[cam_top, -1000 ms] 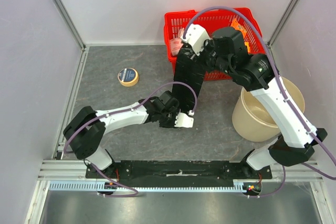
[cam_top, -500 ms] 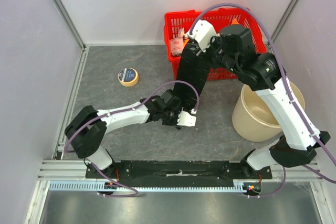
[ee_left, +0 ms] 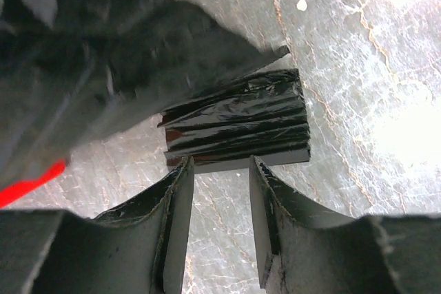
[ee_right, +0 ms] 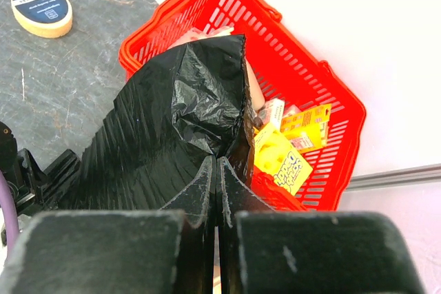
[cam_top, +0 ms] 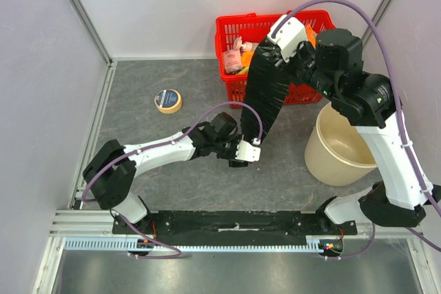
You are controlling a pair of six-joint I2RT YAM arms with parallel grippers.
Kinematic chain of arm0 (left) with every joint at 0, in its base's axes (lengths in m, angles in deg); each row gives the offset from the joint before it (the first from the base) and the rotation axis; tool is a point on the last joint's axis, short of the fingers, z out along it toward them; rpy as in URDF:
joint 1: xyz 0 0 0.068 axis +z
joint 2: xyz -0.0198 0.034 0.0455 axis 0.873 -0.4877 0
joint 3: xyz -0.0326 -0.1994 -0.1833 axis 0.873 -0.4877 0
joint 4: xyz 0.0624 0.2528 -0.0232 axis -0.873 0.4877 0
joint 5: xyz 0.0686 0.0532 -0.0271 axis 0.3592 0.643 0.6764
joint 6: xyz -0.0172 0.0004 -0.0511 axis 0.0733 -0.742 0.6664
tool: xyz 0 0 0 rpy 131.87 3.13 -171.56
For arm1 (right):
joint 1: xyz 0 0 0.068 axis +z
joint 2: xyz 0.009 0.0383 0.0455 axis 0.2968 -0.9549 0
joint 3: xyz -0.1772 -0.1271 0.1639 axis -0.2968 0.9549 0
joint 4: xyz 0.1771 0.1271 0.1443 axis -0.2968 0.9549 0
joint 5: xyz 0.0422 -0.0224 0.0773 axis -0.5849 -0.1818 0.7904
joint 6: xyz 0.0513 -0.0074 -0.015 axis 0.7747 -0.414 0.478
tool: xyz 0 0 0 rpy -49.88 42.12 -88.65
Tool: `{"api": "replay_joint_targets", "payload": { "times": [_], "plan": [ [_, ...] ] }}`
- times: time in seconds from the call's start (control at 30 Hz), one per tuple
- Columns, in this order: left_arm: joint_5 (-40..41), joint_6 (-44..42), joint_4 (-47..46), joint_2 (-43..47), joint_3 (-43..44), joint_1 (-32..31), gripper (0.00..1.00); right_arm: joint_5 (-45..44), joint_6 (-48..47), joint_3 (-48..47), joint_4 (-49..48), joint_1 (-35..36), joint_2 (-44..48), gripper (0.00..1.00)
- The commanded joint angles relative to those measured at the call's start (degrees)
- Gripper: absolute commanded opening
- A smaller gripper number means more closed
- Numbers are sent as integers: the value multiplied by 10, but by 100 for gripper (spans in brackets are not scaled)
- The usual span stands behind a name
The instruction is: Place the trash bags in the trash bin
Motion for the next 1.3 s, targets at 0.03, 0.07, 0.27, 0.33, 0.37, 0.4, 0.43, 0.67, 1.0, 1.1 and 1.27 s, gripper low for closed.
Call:
{"api": "replay_joint_targets", "payload": {
  "times": [0.03, 0.07, 0.27, 0.33, 0.37, 0.4, 0.43, 0.67, 1.0, 1.1, 1.27],
  "plan": [
    [-12, -25, -14, 3, 28, -6, 44, -9, -11, -26, -5, -5, 16, 0],
    [-12, -25, -15, 2, 26, -7, 44, -11, -12, -24, -5, -6, 17, 0],
    [-4, -6, -56, -11, 1, -6, 44, -38, -21, 15, -15, -15, 24, 0],
    [0, 3, -69, -23, -4, -6, 44, -44, -24, 35, -20, -23, 27, 0],
    [0, 8, -70, -32, -4, -6, 44, -48, -24, 43, -23, -27, 27, 0],
    [1, 10, -72, -40, -5, -6, 44, -49, -25, 52, -25, -30, 28, 0],
    [0, 15, -72, -47, -3, -6, 44, -48, -25, 59, -25, -33, 29, 0],
    [-28, 64, -65, -66, 2, -11, 45, -52, -24, 106, -26, -47, 34, 0],
    [-24, 111, 20, -121, 61, -39, 53, -39, -26, 147, -29, -82, 33, 0],
    [-18, 113, 37, -139, 76, -41, 59, -33, -26, 154, -29, -91, 35, 0],
    [7, 99, 37, -163, 85, -41, 61, -22, -23, 165, -30, -100, 37, 0]
  ]
}}
